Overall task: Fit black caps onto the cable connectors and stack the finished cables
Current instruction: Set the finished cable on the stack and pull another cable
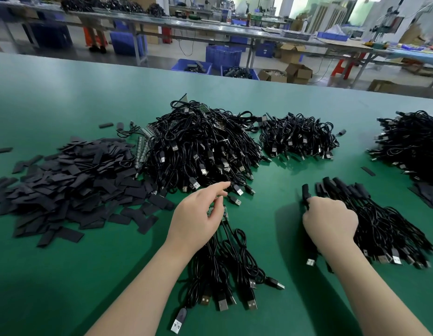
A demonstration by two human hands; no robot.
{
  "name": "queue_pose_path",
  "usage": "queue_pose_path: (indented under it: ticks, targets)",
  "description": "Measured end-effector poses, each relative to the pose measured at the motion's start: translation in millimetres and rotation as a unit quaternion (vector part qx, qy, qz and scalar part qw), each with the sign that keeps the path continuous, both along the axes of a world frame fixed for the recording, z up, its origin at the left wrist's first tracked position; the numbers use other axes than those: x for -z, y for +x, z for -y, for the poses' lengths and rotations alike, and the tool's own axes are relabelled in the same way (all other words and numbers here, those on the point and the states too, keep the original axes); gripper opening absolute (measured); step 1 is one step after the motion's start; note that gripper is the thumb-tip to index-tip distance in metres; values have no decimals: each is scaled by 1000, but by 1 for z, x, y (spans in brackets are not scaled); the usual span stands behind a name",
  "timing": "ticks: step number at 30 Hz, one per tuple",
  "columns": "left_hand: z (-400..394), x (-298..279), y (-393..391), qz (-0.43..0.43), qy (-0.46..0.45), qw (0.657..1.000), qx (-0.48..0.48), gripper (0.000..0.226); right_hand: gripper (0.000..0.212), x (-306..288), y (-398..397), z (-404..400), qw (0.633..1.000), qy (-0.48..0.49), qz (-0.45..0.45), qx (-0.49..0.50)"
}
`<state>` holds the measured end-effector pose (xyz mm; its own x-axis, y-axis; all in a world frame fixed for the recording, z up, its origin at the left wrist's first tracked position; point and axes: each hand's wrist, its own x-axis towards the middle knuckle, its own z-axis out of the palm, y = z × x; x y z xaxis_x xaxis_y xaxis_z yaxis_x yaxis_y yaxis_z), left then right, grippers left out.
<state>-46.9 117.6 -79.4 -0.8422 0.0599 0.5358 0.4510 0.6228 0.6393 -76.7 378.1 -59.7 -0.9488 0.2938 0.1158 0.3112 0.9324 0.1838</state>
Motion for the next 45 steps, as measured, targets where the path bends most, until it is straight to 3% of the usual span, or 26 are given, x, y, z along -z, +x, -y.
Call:
queue_pose_path:
  ticks: [6, 9, 12, 16, 24, 27, 29, 31, 33, 36, 41, 45]
  targets:
    - [-1, 1, -1, 8, 2, 1000, 6, 36, 26, -7, 1, -10, 1000, -11, 0, 15]
    - [0, 3, -3, 4, 8, 1000, -7, 34, 43, -7, 5, -8, 997, -76, 2, 23]
    - [4, 6, -6, 10, 35, 999, -33, 33, 63, -1, 12, -5, 982, -144, 93, 73]
    - [9, 8, -10, 24, 78, 995, -57, 32, 47, 9, 18, -5, 976, -178, 90, 87]
    - [12, 7, -12, 39, 69, 994, -80, 30, 61, 0, 14, -5, 988, -115, 76, 68]
    - [12, 6, -12, 67, 9, 995, -75, 27, 57, -8, 20, 20, 998, -45, -30, -25]
    - [12, 8, -14, 83, -56, 993, -67, 26, 43, -8, 25, 48, 975, -123, -97, -159]
    - [11, 8, -14, 98, -128, 985, -66, 25, 37, -6, 26, 78, 947, -223, -48, -228]
    - [11, 9, -15, 118, -177, 974, -75, 28, 41, 1, 20, 101, 932, -283, 30, -224]
    - [12, 12, -17, 145, -204, 965, -83, 31, 42, 12, 8, 117, 935, -284, 48, -206]
    - [13, 13, -17, 169, -157, 971, -61, 24, 31, 27, 5, 116, 905, -363, 4, -223]
    - [10, 9, -16, 164, -61, 984, -22, 14, 18, 27, 13, 104, 838, -503, -63, -203]
